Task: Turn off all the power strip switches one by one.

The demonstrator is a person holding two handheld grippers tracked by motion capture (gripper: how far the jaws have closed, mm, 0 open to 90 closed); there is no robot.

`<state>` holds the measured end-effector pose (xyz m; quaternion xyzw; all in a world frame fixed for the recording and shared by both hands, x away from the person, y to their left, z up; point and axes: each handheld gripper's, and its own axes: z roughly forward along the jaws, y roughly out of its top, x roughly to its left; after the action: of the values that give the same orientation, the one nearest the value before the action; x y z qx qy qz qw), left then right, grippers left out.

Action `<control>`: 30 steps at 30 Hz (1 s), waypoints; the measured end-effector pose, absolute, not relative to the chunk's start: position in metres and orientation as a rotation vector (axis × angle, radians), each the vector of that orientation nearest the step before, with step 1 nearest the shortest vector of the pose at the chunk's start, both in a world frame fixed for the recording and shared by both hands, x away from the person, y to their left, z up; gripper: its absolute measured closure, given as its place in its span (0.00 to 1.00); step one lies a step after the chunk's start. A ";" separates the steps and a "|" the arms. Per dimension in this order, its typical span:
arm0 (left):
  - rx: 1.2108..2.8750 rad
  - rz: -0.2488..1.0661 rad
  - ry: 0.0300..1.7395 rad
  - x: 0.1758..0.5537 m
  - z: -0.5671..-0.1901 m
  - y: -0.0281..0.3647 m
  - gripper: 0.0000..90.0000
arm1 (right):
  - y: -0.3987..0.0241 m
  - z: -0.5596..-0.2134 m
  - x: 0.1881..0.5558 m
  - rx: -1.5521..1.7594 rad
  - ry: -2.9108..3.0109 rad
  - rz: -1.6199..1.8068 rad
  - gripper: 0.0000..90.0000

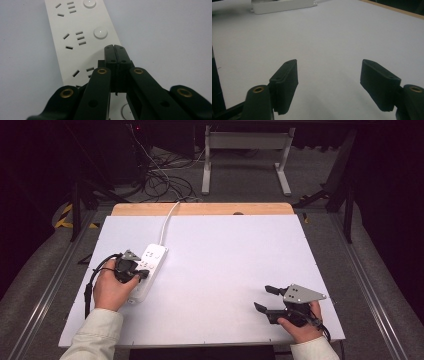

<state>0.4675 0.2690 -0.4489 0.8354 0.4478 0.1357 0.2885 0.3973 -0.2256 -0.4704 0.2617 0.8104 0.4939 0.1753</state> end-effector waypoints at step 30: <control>2.144 0.410 1.202 0.458 -0.437 0.270 1.00 | -0.226 -0.470 0.397 0.742 2.290 1.404 0.34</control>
<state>0.4577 0.2705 -0.4372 0.8153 0.4573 0.1560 0.3193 0.3971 -0.2263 -0.4698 0.2623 0.8088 0.4958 0.1766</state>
